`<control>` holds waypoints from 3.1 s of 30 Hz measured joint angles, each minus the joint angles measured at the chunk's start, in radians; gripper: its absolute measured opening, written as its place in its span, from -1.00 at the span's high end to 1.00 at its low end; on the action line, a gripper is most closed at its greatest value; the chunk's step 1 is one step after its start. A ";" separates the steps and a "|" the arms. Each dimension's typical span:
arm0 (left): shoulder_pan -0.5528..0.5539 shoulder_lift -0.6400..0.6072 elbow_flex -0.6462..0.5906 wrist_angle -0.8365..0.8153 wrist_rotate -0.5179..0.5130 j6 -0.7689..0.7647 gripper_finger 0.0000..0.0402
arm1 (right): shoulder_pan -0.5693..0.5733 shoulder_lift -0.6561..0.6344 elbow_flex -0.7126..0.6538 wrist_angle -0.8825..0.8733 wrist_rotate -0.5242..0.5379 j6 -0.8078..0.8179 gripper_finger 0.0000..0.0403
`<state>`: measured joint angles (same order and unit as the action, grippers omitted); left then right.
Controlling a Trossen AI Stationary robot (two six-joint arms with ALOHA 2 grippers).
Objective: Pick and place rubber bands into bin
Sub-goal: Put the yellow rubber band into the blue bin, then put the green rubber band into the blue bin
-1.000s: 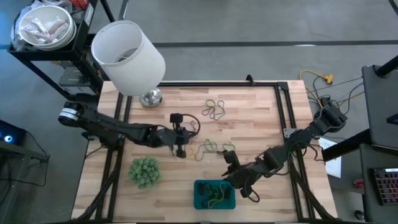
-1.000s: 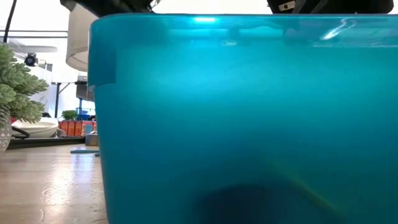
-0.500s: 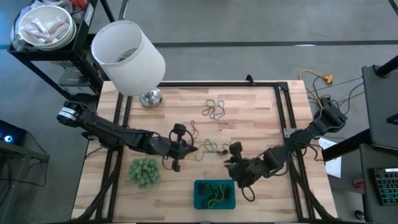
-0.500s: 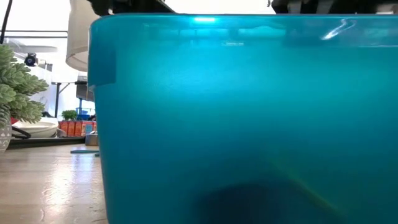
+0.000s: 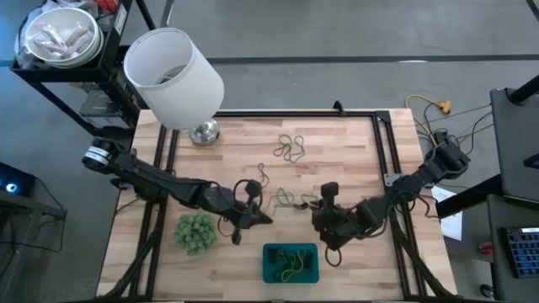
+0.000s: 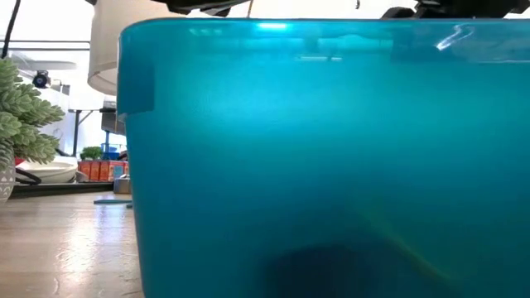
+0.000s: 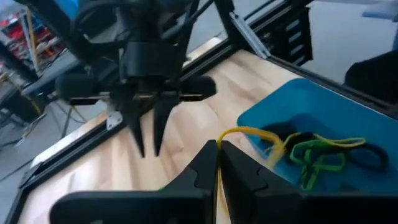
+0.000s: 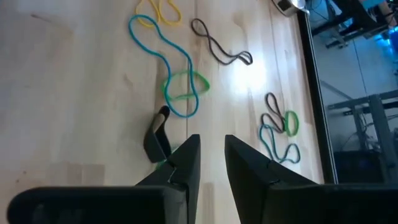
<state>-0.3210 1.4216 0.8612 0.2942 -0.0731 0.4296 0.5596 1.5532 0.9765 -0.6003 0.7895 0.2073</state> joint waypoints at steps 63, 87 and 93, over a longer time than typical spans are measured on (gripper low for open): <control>0.002 0.422 0.322 -0.104 0.410 -0.024 0.09 | -0.054 -0.002 -0.063 -0.053 0.077 0.074 0.66; 0.007 0.299 0.310 -0.434 -0.056 -0.035 0.01 | -0.133 -0.002 -0.100 0.115 0.066 -0.125 0.66; 0.007 0.208 0.290 -0.582 -0.146 -0.113 0.01 | -0.354 -0.003 -0.141 0.390 -0.245 -0.433 0.66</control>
<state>-0.3138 1.6292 1.1508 -0.2879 -0.2192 0.3164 0.2060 1.5503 0.8352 -0.2102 0.5444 -0.2255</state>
